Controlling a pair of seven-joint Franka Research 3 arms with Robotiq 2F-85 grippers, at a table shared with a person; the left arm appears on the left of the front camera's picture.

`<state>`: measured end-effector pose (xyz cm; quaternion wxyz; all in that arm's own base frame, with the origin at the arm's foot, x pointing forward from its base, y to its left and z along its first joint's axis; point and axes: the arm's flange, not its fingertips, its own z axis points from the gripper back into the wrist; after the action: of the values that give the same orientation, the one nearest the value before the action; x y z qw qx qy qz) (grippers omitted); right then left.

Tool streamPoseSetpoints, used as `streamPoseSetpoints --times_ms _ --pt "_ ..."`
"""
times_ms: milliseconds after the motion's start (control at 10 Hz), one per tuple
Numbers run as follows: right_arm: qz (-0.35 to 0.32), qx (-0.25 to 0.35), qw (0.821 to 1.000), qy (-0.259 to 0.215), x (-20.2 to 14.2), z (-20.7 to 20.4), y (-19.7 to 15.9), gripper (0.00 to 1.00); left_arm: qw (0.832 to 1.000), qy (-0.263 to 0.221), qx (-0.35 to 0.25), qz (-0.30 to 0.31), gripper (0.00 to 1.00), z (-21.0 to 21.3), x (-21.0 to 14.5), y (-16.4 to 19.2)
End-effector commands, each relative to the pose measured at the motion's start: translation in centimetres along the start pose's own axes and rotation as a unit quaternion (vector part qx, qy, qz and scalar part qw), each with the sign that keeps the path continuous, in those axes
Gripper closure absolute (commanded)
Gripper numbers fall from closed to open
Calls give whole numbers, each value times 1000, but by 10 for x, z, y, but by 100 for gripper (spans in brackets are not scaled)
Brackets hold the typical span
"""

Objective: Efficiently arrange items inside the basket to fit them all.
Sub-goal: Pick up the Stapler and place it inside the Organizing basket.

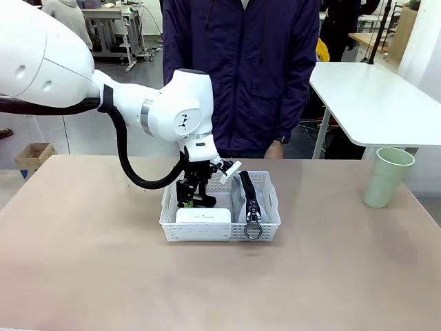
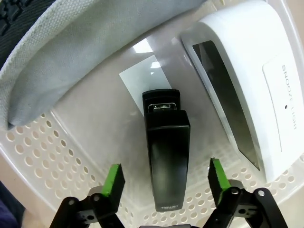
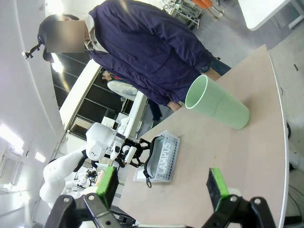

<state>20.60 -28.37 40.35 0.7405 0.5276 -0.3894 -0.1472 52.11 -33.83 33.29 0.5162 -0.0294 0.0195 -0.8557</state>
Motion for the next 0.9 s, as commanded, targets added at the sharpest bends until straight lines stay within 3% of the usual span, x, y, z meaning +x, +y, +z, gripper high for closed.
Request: streamPoseSetpoints --times_ms 0,200,400,600,800 --pt "14 7 1000 -10 2 -1 1 0 1000 3 17 1 0 5 -3 -12" --pt "14 7 1000 -10 2 -1 1 0 1000 -12 29 -2 0 23 -4 -25" --pt "14 7 1000 -10 2 -1 1 0 996 -55 67 0 0 72 -10 -64" --pt "14 7 1000 -10 2 -1 1 0 993 -74 72 49 0 124 -50 -120" --pt "14 7 1000 -10 2 -1 1 0 980 -139 109 97 0 153 -121 -194"
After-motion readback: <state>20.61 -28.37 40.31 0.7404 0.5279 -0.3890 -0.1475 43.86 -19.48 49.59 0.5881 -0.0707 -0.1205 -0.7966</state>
